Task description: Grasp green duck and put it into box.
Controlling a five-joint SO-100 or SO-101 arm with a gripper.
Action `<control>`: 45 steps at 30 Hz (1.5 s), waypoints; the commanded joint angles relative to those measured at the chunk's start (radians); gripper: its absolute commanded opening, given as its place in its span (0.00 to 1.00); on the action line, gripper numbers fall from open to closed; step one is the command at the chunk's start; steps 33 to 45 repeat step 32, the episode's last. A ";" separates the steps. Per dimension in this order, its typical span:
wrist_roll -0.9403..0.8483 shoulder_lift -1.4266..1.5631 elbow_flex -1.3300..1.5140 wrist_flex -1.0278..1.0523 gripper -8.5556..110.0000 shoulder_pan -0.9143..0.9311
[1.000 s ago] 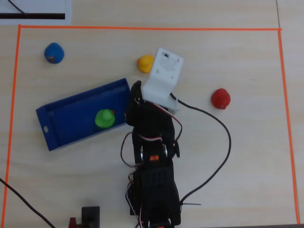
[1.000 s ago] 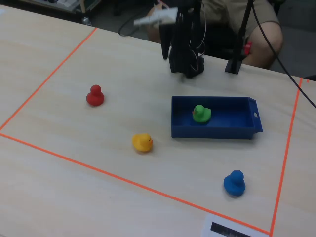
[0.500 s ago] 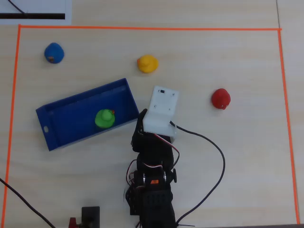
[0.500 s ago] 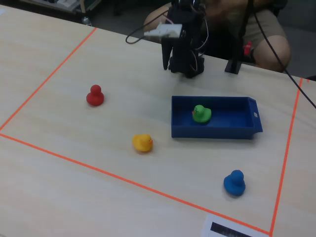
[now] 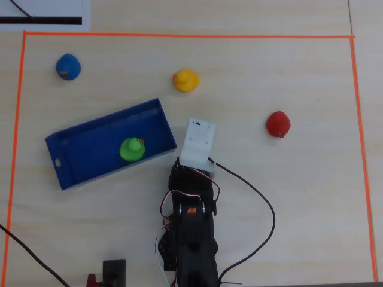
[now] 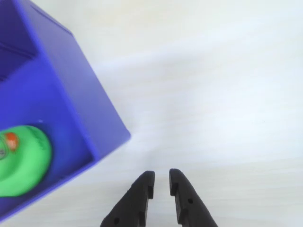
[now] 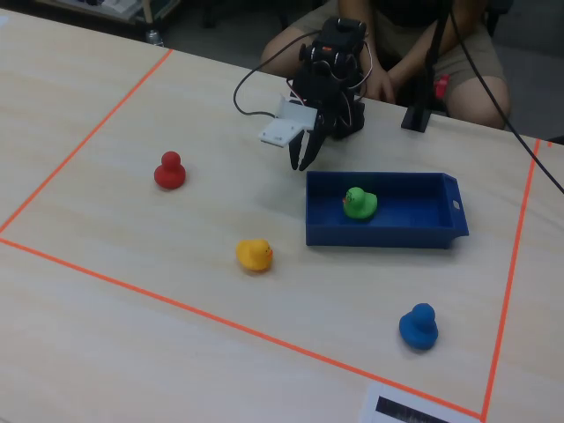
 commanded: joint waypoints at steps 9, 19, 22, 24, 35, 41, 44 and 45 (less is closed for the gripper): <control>-0.077 0.003 0.014 0.239 0.07 -0.020; -0.072 0.003 0.014 0.241 0.08 -0.015; -0.072 0.003 0.014 0.241 0.08 -0.015; -0.072 0.003 0.014 0.241 0.08 -0.015; -0.072 0.003 0.014 0.241 0.08 -0.015; -0.072 0.003 0.014 0.241 0.08 -0.015; -0.072 0.003 0.014 0.241 0.08 -0.015; -0.072 0.003 0.014 0.241 0.08 -0.015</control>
